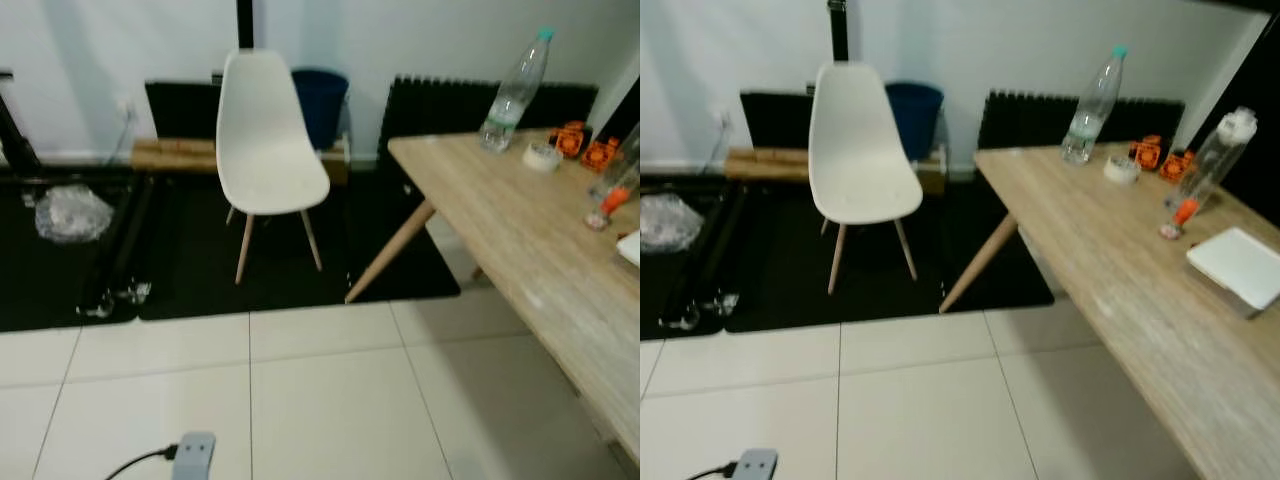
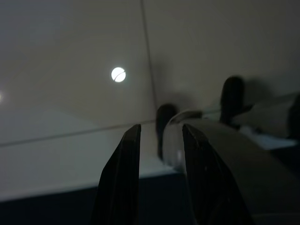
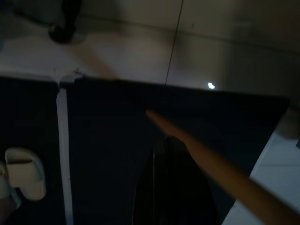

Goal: Restocking fridge

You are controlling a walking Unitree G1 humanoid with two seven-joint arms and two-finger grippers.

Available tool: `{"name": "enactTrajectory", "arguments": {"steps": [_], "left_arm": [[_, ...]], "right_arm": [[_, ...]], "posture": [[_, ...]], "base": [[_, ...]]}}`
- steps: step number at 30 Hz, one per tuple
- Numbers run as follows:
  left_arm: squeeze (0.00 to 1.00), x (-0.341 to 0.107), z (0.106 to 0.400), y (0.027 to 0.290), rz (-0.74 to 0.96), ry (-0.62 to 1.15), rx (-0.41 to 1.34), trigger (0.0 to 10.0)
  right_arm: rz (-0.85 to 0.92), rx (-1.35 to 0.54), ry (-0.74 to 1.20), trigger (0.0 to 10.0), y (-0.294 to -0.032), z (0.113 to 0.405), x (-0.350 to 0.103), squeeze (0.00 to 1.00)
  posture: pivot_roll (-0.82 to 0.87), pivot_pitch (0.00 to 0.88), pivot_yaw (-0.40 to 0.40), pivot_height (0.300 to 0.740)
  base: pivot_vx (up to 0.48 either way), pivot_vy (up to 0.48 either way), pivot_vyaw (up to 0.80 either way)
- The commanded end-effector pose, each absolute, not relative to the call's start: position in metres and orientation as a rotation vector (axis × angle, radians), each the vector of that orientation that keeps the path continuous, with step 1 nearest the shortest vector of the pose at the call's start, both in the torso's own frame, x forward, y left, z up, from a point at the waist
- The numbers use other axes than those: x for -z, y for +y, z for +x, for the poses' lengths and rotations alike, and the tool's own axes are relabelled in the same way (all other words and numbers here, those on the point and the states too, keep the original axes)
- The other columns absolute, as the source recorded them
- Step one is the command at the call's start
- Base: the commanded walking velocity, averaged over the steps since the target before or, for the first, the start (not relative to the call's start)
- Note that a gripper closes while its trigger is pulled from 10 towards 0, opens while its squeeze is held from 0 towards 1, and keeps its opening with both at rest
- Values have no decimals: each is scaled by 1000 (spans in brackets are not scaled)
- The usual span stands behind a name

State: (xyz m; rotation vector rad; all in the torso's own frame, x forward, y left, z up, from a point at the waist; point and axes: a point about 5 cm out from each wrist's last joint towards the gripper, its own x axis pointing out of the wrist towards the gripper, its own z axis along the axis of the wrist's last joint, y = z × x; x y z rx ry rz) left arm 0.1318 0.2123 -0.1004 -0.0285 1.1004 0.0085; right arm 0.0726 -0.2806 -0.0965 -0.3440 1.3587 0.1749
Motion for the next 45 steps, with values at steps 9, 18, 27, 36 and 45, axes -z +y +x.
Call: {"name": "enactTrajectory", "arguments": {"steps": [9, 18, 27, 36, 45], "left_arm": [[0, 105, 120, 209, -30, 1137, -7, 10000], [0, 104, 120, 213, -30, 1138, -13, 10000], [0, 104, 119, 215, -27, 1139, -15, 10000], [0, 104, 119, 214, -31, 1138, -23, 10000], [0, 104, 122, 210, -40, 1132, -21, 10000]], "right_arm": [[-371, -174, 1351, 10000, -283, 76, 95, 0], [-374, -172, 1355, 10000, -283, 76, 95, 0], [-368, -166, 1349, 10000, -282, 76, 95, 0], [-377, -172, 1361, 10000, -282, 75, 96, 0], [-390, -169, 1372, 10000, -283, 74, 96, 0]], "posture": [[63, 0, -84, 740], [63, 0, -86, 740], [61, 0, -83, 740], [54, 0, -76, 740], [52, 0, -76, 740]], "base": [[306, 0, -84], [308, 0, -756], [310, 0, -135], [232, 0, -240], [0, 0, -725]]}}
